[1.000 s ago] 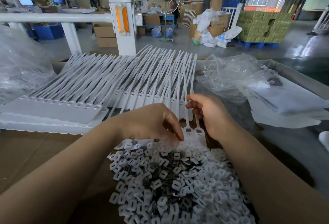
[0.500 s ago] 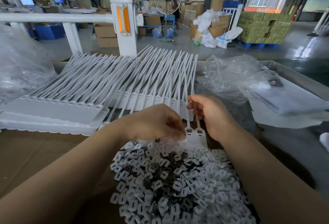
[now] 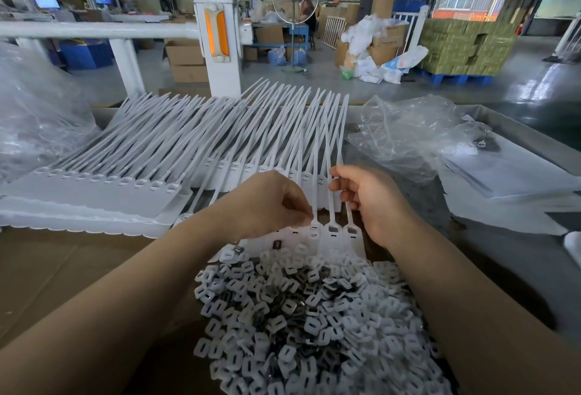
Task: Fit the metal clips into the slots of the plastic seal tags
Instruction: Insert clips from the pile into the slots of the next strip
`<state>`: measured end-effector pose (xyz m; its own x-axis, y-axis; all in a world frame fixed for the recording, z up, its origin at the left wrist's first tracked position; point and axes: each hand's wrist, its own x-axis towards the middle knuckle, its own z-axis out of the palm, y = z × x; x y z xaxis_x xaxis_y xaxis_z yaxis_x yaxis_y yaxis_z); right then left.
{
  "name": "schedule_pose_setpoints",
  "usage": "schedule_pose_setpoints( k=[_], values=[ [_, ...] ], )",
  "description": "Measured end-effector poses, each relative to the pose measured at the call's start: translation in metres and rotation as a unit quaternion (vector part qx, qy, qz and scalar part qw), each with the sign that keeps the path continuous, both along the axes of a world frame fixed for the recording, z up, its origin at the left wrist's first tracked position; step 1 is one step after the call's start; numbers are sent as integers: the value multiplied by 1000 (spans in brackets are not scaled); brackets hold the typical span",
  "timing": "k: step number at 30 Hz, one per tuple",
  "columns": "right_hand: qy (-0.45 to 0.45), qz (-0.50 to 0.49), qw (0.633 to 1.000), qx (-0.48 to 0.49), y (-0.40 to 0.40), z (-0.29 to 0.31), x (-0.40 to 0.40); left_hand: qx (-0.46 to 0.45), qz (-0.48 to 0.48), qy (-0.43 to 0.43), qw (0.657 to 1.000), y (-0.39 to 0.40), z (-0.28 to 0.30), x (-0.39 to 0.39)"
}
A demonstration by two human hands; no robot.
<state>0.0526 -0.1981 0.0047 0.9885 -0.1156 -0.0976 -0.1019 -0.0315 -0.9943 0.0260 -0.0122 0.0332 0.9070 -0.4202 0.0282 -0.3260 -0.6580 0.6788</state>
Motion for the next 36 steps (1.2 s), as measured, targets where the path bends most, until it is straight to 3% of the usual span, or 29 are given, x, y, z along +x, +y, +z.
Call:
schedule_pose_setpoints(
  k=[7, 13, 17, 21, 24, 26, 36],
  values=[
    [-8, -2, 1000, -4, 0, -1, 0, 29, -57, -30, 997, -7, -4, -6],
    [-4, -2, 1000, -6, 1, -1, 0, 153, -107, -181, 966, -12, -3, -13],
    [-8, -4, 1000, -1, 1, -1, 0, 201, -128, -224, 945, -14, -6, -13],
    [-8, -1, 1000, -3, 1, -1, 0, 198, -92, -209, 953, -19, -11, -9],
    [-6, -1, 1000, -4, 1, -1, 0, 73, -7, -103, 992, -26, -13, -2],
    [-4, -3, 1000, -3, 1, -1, -1, 18, 21, -45, 999, -32, -14, 2],
    [6, -7, 1000, -8, 3, 0, -2, 56, 30, -38, 997, -37, -11, 2]
  ],
)
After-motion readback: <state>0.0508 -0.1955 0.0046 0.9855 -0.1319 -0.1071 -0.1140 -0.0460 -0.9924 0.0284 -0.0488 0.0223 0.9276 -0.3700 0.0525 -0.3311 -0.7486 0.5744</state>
